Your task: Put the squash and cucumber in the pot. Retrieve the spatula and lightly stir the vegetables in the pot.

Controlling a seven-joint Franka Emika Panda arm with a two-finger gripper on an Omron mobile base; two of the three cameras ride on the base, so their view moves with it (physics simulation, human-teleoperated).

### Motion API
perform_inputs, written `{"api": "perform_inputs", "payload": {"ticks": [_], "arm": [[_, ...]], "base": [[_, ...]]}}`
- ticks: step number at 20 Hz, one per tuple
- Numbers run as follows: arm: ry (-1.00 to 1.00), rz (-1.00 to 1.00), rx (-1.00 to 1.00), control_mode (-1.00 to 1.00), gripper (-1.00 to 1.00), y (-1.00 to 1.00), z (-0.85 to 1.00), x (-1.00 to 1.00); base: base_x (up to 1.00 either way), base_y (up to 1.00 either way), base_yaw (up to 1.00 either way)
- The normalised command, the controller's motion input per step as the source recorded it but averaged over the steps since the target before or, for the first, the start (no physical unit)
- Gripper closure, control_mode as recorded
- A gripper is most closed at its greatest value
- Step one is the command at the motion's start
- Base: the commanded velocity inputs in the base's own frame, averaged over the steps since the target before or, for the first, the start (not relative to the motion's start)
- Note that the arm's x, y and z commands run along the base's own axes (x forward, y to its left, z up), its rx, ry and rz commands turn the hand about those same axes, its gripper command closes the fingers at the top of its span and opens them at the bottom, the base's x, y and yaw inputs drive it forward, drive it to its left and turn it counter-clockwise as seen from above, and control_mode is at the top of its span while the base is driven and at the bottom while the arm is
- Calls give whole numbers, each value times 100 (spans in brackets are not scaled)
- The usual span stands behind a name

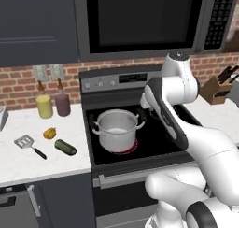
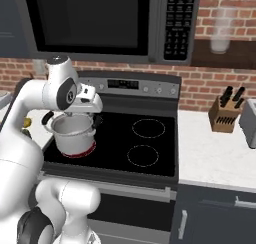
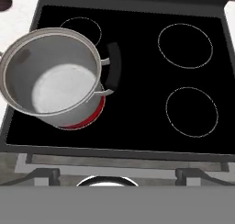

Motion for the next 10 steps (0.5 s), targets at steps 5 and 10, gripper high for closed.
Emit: {"api": "perform_inputs", "payload": {"ticks": [5,10], "arm": [[0,0,0,100,-100,0,0,0],[0,0,0,100,-100,0,0,0]], "base": [[-7,57,-1],[0,63,0]]}}
